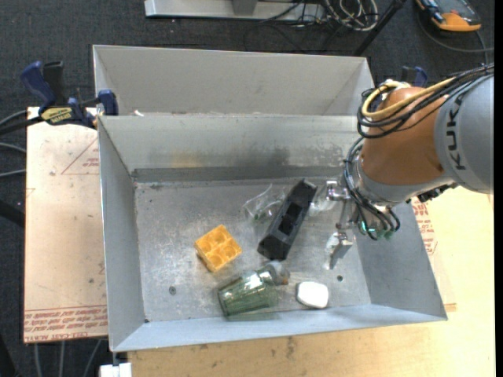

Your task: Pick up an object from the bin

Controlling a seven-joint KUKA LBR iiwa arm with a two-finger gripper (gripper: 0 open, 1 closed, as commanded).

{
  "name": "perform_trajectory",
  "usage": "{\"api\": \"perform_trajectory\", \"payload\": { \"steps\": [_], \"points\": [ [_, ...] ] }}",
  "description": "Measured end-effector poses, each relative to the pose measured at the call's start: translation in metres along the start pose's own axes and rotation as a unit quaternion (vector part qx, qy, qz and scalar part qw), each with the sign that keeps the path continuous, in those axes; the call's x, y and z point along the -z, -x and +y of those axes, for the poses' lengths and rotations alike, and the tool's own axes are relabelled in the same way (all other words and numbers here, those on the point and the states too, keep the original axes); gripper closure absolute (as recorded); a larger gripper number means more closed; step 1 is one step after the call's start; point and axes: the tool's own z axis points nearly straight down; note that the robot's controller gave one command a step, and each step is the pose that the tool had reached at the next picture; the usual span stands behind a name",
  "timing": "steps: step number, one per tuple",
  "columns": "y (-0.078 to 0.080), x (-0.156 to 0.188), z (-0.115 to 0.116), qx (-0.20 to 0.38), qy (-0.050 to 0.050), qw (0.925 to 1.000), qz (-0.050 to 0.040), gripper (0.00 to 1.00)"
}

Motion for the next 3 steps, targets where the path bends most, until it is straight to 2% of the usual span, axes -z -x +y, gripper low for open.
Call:
{"api": "perform_trajectory", "payload": {
  "steps": [1, 2, 3],
  "points": [
    [0.002, 0.004, 0.0, 0.001, 0.0, 1.0, -0.0036, 0.0],
    [0.009, -0.01, 0.039, 0.014, -0.002, 0.9999, -0.0046, 0.0],
    [0.052, -0.017, 0.059, 0.049, 0.001, 0.9988, -0.0023, 0.0]
  ]
}}
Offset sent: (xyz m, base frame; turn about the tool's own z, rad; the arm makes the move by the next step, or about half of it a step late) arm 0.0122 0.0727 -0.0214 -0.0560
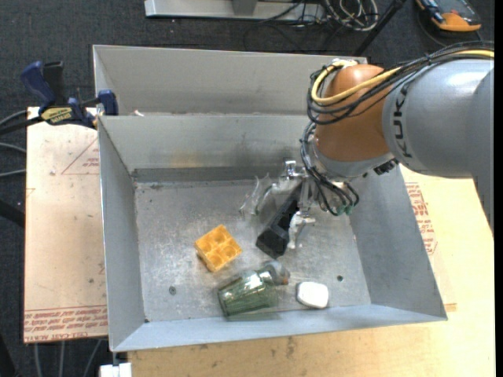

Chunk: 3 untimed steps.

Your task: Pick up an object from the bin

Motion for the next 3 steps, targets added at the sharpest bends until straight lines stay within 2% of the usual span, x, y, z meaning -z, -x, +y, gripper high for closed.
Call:
{"api": "perform_trajectory", "payload": {
  "steps": [1, 2, 3],
  "points": [
    [0.02, -0.0295, 0.0045, 0.032, -0.007, 0.9994, -0.0026, 0.0],
    [0.0152, -0.0236, 0.0047, 0.031, -0.002, 0.9995, 0.0033, 1.0],
    [0.0152, -0.0236, 0.0047, 0.032, -0.002, 0.9995, 0.0033, 1.0]
  ]
}}
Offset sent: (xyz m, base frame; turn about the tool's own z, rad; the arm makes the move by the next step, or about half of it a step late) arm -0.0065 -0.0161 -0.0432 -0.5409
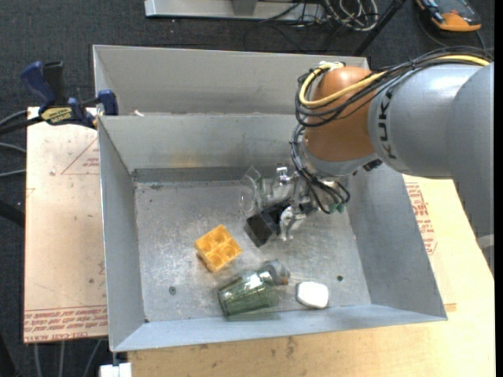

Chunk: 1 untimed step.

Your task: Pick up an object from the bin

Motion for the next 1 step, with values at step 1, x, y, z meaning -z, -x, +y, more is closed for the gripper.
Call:
{"api": "perform_trajectory", "payload": {
  "steps": [1],
  "points": [
    [0.0025, 0.0383, -0.0007, 0.008, 0.001, 1.0, 0.0001, 1.0]
  ]
}}
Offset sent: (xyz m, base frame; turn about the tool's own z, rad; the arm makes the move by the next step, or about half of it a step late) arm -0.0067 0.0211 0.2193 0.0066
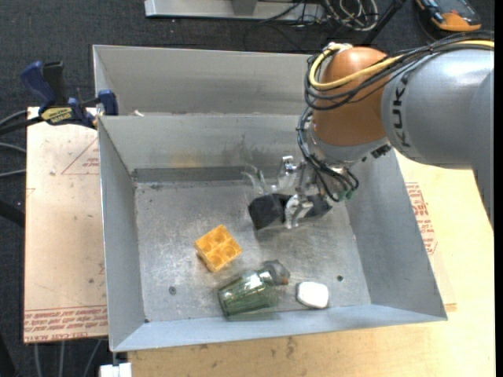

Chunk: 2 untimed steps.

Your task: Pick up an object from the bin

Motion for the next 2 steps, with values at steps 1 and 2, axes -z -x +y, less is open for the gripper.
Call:
{"api": "perform_trajectory", "payload": {
  "steps": [1, 2],
  "points": [
    [-0.0064, 0.1813, 0.0237, -0.01, -0.001, 0.9999, -0.0063, 1.0],
    [-0.0068, 0.1793, 0.0236, -0.011, -0.001, 0.9999, -0.0045, 1.0]
  ]
}}
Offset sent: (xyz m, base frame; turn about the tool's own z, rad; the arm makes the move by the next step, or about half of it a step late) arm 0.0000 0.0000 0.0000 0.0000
